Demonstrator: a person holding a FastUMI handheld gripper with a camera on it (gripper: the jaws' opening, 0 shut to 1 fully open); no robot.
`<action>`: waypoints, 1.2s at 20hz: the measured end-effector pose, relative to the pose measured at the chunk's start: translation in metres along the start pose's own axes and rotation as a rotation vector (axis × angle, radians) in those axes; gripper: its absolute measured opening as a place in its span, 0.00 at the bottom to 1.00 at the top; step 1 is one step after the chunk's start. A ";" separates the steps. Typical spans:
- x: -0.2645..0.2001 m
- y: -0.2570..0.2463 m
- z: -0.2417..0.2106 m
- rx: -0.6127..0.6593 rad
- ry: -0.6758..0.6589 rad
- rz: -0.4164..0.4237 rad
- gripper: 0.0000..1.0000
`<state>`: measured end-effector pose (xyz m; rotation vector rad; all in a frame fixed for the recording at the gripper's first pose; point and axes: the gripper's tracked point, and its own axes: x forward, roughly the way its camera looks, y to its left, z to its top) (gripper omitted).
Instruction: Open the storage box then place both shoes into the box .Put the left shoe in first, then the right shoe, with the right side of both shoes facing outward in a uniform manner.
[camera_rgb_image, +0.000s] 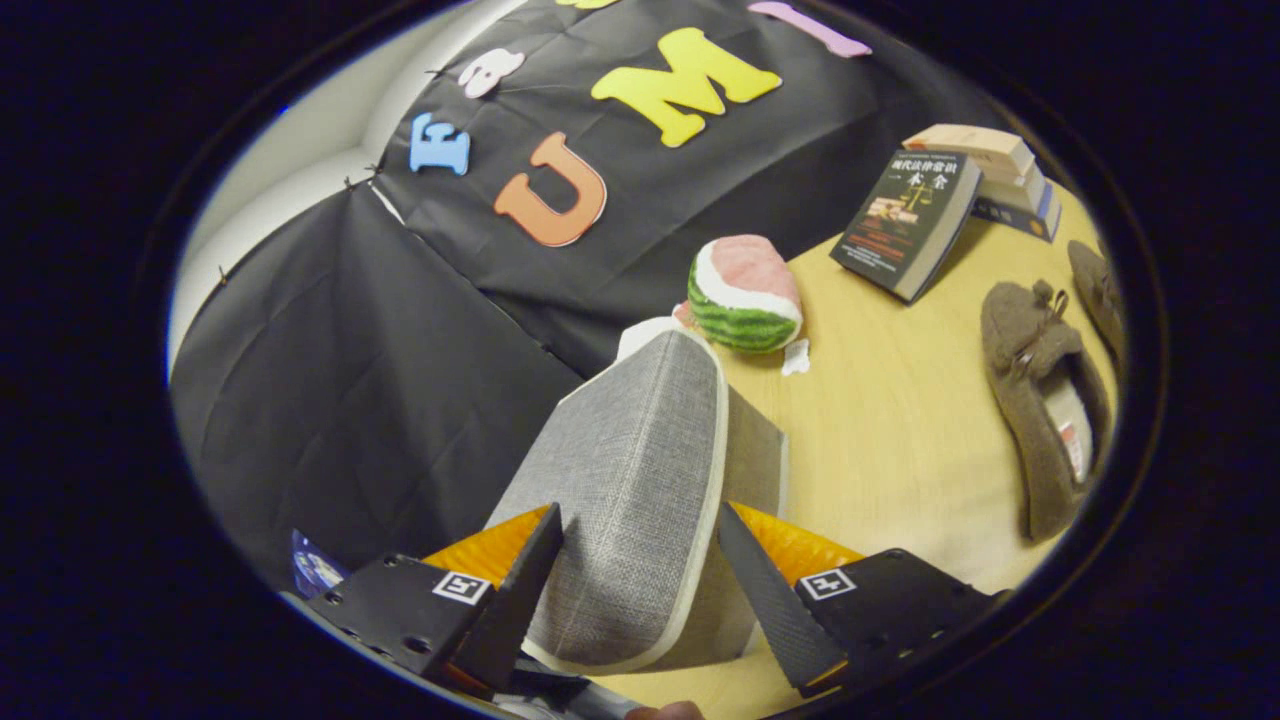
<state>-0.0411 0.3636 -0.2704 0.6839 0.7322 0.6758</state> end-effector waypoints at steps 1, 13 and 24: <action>0.001 0.002 -0.001 0.020 0.010 0.012 0.96; -0.012 0.027 0.025 0.075 0.102 0.074 0.75; -0.022 0.101 0.046 0.000 0.161 0.220 0.63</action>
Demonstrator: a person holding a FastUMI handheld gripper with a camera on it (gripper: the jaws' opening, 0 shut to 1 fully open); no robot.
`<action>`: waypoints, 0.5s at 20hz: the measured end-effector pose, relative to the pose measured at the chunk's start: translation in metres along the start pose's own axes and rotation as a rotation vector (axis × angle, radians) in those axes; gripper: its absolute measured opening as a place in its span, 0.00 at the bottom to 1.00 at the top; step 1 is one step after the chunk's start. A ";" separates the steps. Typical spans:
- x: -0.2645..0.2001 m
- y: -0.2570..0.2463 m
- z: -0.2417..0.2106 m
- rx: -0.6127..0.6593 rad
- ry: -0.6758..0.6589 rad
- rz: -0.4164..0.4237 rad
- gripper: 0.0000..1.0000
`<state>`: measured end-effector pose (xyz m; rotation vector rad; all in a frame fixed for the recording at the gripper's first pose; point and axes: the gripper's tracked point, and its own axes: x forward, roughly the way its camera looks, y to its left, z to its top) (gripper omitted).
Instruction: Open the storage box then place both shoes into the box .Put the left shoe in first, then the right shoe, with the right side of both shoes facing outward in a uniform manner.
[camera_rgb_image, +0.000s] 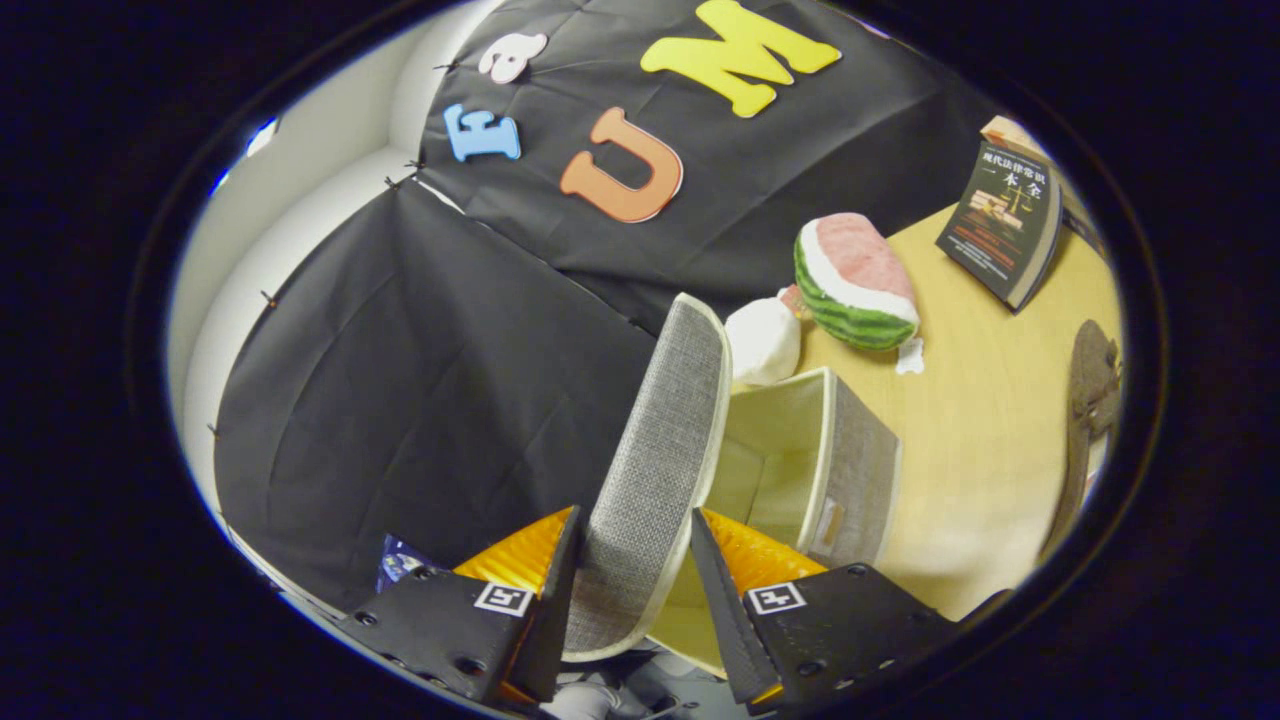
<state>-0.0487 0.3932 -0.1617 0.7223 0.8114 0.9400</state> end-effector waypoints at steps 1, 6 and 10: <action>-0.001 0.004 0.000 0.003 0.003 0.009 0.63; -0.012 -0.009 0.025 -0.032 -0.048 -0.113 0.14; 0.002 -0.001 0.018 -0.042 0.003 -0.101 0.01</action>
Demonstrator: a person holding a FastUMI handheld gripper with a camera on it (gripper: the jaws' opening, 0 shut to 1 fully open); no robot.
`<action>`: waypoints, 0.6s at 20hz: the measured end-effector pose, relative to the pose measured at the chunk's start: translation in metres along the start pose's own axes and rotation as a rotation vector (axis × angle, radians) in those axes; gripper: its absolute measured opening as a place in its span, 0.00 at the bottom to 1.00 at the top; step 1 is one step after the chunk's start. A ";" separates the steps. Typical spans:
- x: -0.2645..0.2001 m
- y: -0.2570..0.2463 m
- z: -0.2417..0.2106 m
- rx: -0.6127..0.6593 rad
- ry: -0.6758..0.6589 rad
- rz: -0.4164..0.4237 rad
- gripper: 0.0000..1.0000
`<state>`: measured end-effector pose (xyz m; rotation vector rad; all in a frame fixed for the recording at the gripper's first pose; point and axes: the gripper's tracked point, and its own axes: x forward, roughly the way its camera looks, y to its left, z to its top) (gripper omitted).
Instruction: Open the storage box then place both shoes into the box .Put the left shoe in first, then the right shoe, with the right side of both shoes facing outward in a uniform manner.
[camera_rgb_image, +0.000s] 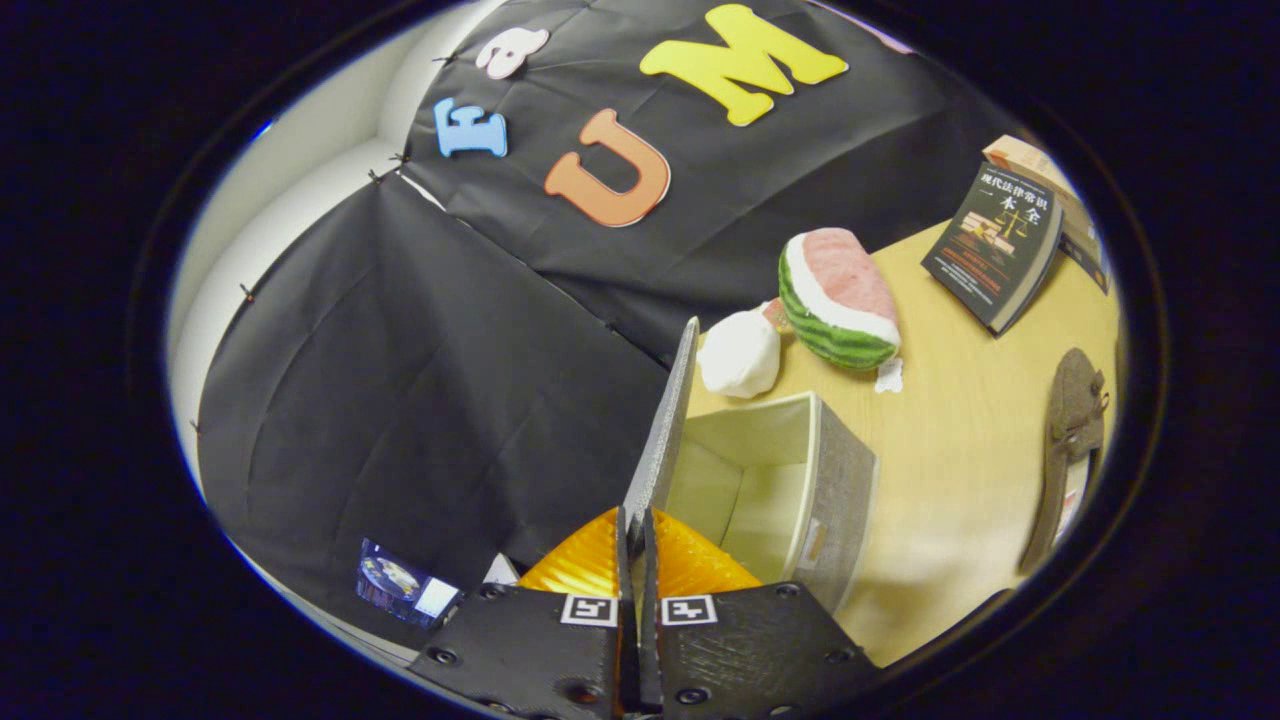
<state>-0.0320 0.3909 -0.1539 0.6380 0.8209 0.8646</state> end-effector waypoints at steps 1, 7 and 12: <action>0.000 0.006 0.003 -0.007 -0.001 0.010 0.01; 0.014 0.057 0.021 -0.136 0.010 0.036 0.01; 0.048 0.120 0.027 -0.265 0.028 0.078 0.01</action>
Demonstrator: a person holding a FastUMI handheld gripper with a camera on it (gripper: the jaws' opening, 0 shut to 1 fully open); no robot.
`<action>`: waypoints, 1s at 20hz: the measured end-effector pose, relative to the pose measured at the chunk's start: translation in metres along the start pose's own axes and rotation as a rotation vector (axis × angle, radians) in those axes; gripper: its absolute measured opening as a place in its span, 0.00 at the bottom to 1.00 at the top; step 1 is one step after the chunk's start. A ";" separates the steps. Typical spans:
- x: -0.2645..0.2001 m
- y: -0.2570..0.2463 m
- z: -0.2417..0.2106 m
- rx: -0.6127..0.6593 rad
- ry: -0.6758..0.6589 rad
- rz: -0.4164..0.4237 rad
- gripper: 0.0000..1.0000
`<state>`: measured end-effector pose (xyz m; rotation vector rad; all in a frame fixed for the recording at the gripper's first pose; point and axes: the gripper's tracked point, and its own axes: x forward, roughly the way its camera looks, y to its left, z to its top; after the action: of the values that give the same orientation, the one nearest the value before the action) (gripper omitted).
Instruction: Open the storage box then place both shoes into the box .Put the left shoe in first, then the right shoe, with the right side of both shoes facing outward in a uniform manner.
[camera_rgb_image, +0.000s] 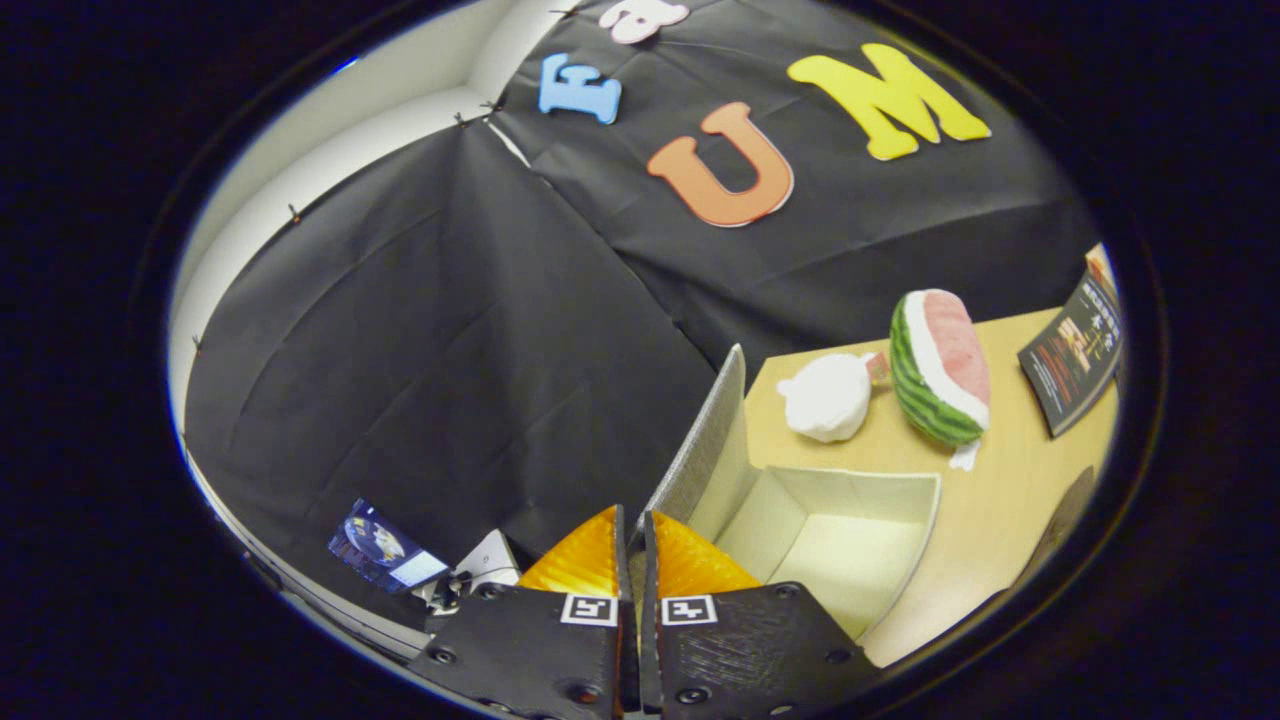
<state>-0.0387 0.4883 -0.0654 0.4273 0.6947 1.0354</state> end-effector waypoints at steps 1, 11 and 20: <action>0.008 0.012 0.003 -0.029 0.000 0.017 0.05; 0.094 0.062 -0.022 -0.150 0.090 0.049 0.48; 0.030 0.027 0.016 -0.332 -0.123 -0.141 0.94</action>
<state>-0.0349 0.5270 -0.0471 0.1494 0.4260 0.9603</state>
